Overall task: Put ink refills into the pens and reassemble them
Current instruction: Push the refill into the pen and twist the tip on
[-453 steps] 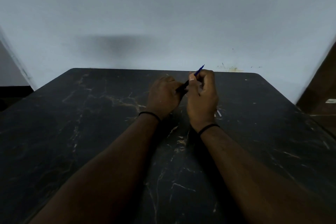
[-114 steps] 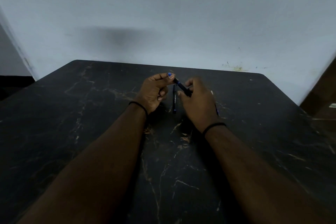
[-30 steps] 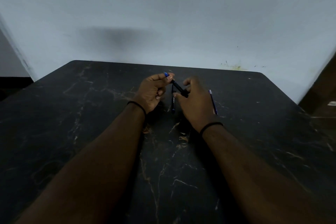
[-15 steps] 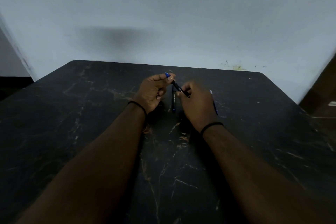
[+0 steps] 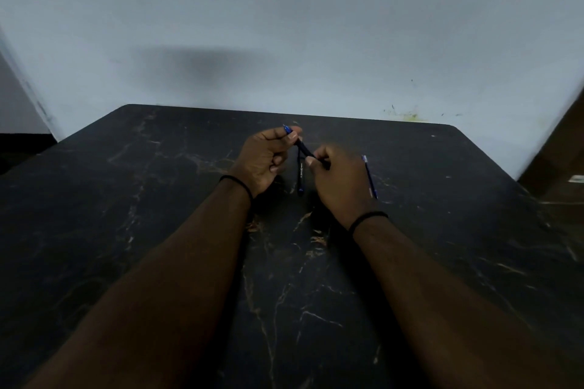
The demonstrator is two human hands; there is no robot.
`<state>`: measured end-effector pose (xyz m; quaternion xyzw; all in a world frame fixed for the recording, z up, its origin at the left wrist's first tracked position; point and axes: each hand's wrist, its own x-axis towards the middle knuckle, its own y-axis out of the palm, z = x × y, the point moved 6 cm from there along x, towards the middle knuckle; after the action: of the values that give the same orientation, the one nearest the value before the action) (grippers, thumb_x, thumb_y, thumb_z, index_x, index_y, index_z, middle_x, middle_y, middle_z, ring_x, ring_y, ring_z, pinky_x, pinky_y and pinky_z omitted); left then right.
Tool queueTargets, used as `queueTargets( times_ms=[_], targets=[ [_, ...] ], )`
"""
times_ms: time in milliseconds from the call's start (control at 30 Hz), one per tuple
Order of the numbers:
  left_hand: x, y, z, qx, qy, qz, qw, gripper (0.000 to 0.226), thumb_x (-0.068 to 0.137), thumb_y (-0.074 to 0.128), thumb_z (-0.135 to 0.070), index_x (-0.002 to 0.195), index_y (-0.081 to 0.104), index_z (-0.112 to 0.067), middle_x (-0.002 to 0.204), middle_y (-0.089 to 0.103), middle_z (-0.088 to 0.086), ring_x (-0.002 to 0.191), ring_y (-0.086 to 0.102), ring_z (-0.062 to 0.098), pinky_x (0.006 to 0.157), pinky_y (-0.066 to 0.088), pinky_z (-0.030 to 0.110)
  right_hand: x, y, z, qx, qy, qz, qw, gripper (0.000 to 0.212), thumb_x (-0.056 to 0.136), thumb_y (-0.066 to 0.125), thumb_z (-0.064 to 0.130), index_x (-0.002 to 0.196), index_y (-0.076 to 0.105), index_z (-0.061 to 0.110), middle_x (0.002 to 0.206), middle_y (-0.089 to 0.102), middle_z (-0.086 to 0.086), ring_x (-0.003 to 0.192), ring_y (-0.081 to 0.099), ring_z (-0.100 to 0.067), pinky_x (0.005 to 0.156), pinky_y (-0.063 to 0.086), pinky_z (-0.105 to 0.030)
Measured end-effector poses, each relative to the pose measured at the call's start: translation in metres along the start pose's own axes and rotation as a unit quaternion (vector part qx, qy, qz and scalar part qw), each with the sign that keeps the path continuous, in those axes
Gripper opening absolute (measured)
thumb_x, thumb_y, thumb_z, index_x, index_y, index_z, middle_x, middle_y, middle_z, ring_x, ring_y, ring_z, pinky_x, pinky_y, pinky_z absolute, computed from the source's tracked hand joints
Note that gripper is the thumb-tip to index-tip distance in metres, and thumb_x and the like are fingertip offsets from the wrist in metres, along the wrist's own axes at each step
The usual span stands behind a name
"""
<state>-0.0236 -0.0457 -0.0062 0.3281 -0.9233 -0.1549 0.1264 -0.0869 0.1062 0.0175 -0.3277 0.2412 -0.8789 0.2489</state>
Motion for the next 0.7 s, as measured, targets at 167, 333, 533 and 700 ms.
queueTargets(
  times_ms=[167,333,533,700],
  targets=[
    [-0.002,0.002,-0.002,-0.005,0.002,-0.01,1.0,0.011,0.092,0.06,-0.004,0.095,0.07,-0.007,0.079,0.073,0.003,0.038,0.032,0.003,0.036,0.02,0.017,0.0,0.003,0.005,-0.024,-0.017,0.029,0.999,0.021,0.1,0.052,0.023,0.083,0.062,0.016,0.085,0.065,-0.005,0.083,0.06,-0.023,0.077,0.05,-0.041],
    [-0.005,0.005,-0.007,-0.004,0.013,-0.013,1.0,0.009,0.094,0.057,-0.003,0.089,0.065,-0.004,0.071,0.07,-0.001,0.037,0.031,0.002,0.036,0.019,0.016,0.003,0.007,0.002,0.015,0.015,0.047,0.999,0.026,0.102,0.047,0.023,0.086,0.066,0.018,0.087,0.068,-0.005,0.085,0.062,-0.024,0.081,0.05,-0.042],
    [-0.007,0.005,-0.008,-0.011,0.023,-0.036,0.999,0.01,0.094,0.056,-0.002,0.089,0.065,-0.004,0.065,0.069,-0.003,0.035,0.03,0.002,0.036,0.017,0.017,0.002,0.009,0.002,0.065,0.031,0.042,0.997,0.02,0.099,0.054,0.03,0.081,0.063,0.025,0.078,0.067,0.003,0.072,0.061,-0.016,0.072,0.051,-0.039],
    [-0.006,0.001,-0.008,-0.021,0.024,-0.052,0.998,0.01,0.093,0.059,-0.003,0.085,0.066,-0.004,0.075,0.069,0.006,0.036,0.029,0.003,0.035,0.018,0.016,0.0,0.004,0.009,0.008,-0.025,-0.001,1.0,0.014,0.095,0.061,0.027,0.082,0.062,0.03,0.08,0.067,0.003,0.077,0.062,-0.016,0.074,0.053,-0.04]
  ],
)
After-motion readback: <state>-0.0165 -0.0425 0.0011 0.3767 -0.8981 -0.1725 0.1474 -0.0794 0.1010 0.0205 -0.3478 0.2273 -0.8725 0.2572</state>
